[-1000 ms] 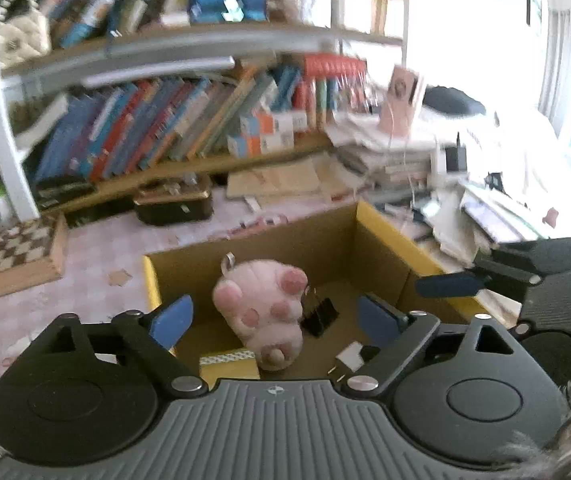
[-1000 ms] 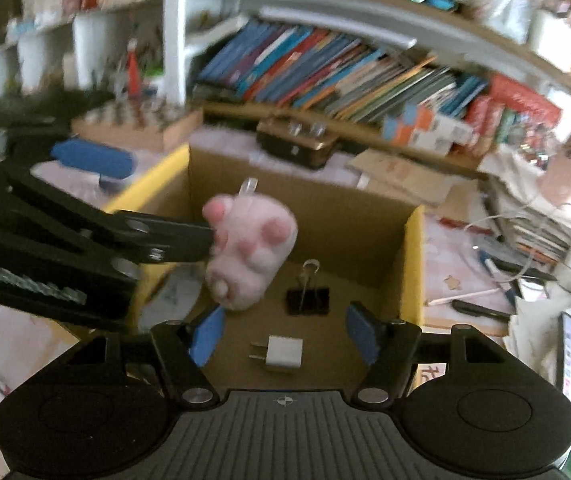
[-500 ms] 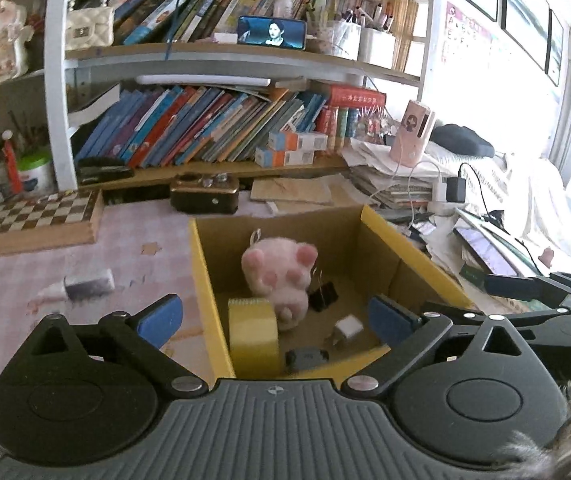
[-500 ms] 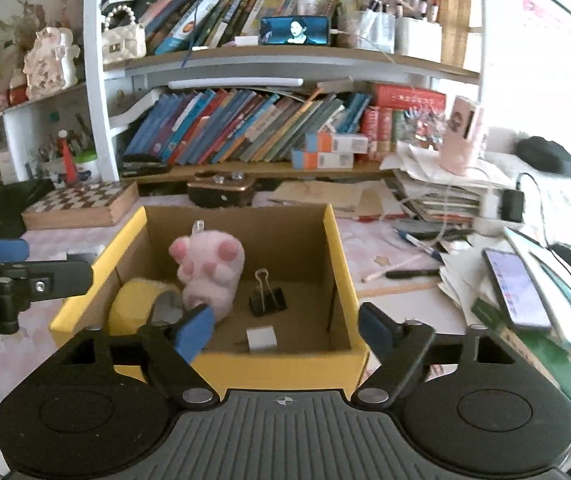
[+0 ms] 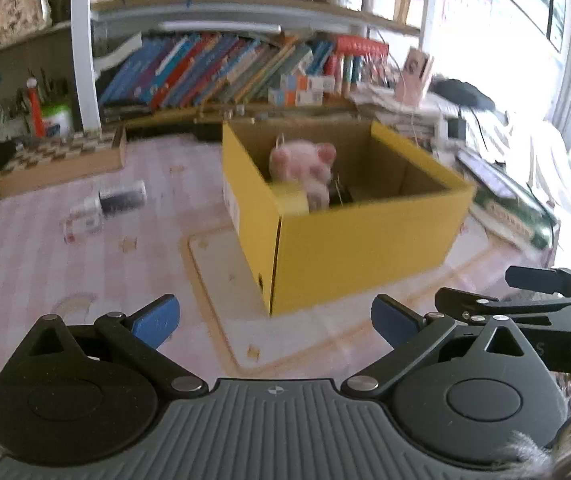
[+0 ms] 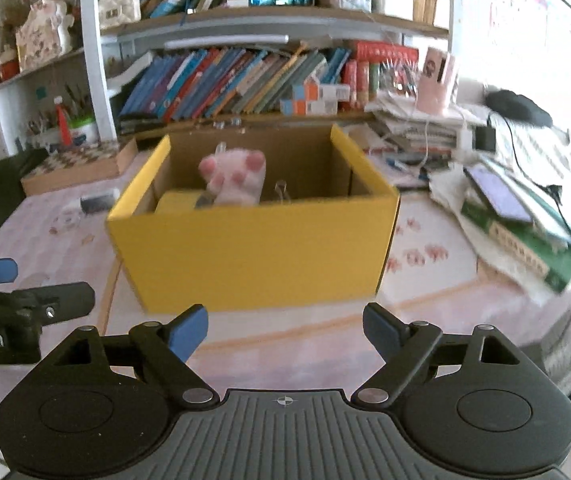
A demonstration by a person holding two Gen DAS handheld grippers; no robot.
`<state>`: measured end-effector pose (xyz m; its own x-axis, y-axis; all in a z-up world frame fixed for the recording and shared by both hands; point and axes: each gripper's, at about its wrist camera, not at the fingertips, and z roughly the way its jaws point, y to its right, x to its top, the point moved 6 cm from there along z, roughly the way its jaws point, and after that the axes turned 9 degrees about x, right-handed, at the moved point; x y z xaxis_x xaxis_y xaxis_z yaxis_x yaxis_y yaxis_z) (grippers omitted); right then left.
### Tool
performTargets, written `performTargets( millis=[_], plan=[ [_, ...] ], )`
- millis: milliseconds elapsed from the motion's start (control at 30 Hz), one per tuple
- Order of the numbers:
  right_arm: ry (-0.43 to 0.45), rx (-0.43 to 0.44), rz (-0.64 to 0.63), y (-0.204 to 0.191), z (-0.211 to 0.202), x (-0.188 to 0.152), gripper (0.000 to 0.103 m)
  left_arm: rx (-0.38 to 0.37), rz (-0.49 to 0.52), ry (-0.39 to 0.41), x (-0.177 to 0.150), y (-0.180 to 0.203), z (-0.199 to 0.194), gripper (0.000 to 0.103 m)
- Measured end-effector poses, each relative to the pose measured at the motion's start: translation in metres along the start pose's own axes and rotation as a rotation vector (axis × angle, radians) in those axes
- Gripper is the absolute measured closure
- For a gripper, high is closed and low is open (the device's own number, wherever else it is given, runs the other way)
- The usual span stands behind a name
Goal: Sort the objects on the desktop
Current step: 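Raise both open tools out of the box and back over the table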
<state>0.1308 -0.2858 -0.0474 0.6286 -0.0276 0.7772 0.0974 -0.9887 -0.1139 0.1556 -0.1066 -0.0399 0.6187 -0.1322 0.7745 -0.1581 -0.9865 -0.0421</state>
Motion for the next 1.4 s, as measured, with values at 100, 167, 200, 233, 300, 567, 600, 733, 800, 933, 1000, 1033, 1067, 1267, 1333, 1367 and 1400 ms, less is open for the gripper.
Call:
performTargets(
  millis=[100, 167, 200, 233, 300, 567, 600, 733, 800, 933, 1000, 1033, 1067, 1267, 1333, 1367, 1400],
  plan=[
    [-0.034, -0.004, 0.021, -0.011, -0.003, -0.012, 0.016, -0.017, 0.008, -0.044, -0.013, -0.007, -0.002, 0.0],
    [-0.045, -0.01, 0.027, -0.017, -0.005, -0.017, 0.016, -0.016, 0.012, -0.056, -0.018, -0.014, -0.004, 0.0],
    [-0.047, -0.013, 0.029, -0.021, -0.007, -0.019, 0.016, -0.014, 0.013, -0.06, -0.021, -0.018, -0.006, 0.0],
    [-0.05, -0.014, 0.032, -0.025, -0.008, -0.021, 0.015, -0.015, 0.013, -0.063, -0.024, -0.021, -0.008, 0.0],
    [-0.058, -0.016, 0.035, -0.033, -0.01, -0.027, 0.014, -0.018, 0.015, -0.073, -0.03, -0.028, -0.011, 0.0],
    [-0.091, -0.015, 0.034, -0.065, -0.017, -0.046, 0.012, -0.026, 0.024, -0.112, -0.052, -0.053, -0.021, 0.0],
    [-0.097, -0.015, 0.035, -0.069, -0.018, -0.049, 0.012, -0.027, 0.023, -0.116, -0.055, -0.056, -0.022, 0.0],
    [-0.117, -0.017, 0.039, -0.081, -0.018, -0.058, 0.012, -0.029, 0.021, -0.136, -0.066, -0.068, -0.025, 0.0],
    [-0.128, -0.017, 0.039, -0.088, -0.018, -0.062, 0.012, -0.029, 0.019, -0.143, -0.07, -0.074, -0.027, 0.0],
    [-0.141, -0.015, 0.037, -0.102, -0.018, -0.068, 0.012, -0.023, 0.013, -0.154, -0.077, -0.085, -0.029, 0.0],
    [-0.145, -0.012, 0.033, -0.108, -0.017, -0.069, 0.012, -0.016, 0.009, -0.157, -0.079, -0.092, -0.031, 0.0],
    [-0.147, -0.009, 0.031, -0.111, -0.017, -0.07, 0.012, -0.013, 0.006, -0.157, -0.081, -0.095, -0.032, 0.0],
    [-0.148, -0.007, 0.027, -0.115, -0.016, -0.07, 0.012, -0.009, 0.002, -0.158, -0.082, -0.099, -0.033, 0.0],
    [-0.149, 0.025, -0.009, -0.138, -0.011, -0.069, 0.012, 0.026, -0.033, -0.152, -0.087, -0.124, -0.038, 0.0],
    [-0.149, 0.04, -0.025, -0.147, -0.009, -0.067, 0.012, 0.042, -0.048, -0.147, -0.088, -0.134, -0.04, 0.0],
    [-0.148, 0.046, -0.032, -0.152, -0.008, -0.066, 0.012, 0.049, -0.055, -0.144, -0.088, -0.139, -0.041, 0.0],
    [-0.146, 0.056, -0.042, -0.158, -0.006, -0.065, 0.012, 0.058, -0.064, -0.141, -0.088, -0.144, -0.042, 0.0]
  ],
)
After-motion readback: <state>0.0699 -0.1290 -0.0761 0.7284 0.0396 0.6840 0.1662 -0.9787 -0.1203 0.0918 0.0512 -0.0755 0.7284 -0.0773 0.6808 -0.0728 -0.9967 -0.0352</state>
